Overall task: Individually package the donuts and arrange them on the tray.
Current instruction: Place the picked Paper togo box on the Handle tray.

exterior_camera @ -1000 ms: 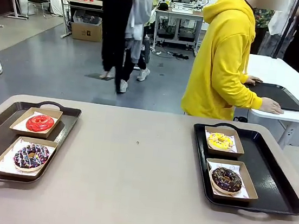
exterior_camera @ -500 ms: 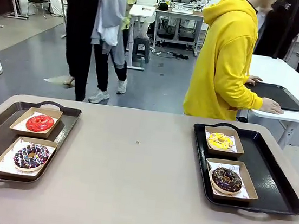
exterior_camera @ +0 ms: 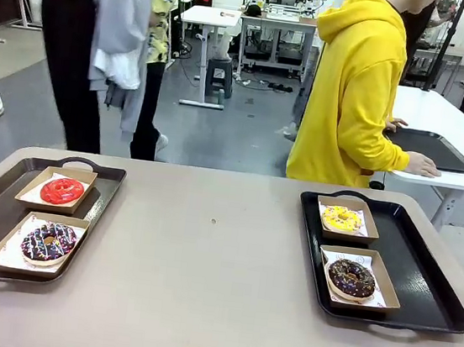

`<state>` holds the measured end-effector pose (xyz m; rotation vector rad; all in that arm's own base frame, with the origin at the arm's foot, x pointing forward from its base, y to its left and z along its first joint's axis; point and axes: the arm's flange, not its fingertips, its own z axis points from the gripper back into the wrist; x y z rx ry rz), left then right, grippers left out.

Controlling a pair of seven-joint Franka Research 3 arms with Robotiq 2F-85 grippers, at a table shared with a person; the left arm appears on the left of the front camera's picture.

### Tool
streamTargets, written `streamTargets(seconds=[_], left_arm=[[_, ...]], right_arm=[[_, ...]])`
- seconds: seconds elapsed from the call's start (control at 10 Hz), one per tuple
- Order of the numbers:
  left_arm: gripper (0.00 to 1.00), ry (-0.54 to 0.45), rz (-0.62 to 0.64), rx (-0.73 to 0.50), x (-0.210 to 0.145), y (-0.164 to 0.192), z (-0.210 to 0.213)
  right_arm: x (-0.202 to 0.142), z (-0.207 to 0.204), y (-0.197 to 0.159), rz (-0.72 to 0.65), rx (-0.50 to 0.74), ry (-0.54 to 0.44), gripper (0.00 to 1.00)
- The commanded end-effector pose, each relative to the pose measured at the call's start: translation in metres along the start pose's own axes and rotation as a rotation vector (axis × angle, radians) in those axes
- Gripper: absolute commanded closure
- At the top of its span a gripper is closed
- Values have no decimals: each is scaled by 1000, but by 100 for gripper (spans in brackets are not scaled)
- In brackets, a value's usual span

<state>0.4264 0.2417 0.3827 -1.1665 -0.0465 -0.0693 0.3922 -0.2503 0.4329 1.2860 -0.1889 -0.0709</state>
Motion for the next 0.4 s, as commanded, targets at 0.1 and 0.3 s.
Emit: streamTargets(seconds=[0.1, 0.3], left_arm=[[13, -5, 10, 12, -3, -4, 0], [13, -5, 10, 12, -3, -4, 0]], right_arm=[[-1, 0, 2, 1, 1, 0, 0], [-1, 0, 2, 1, 1, 0, 0]])
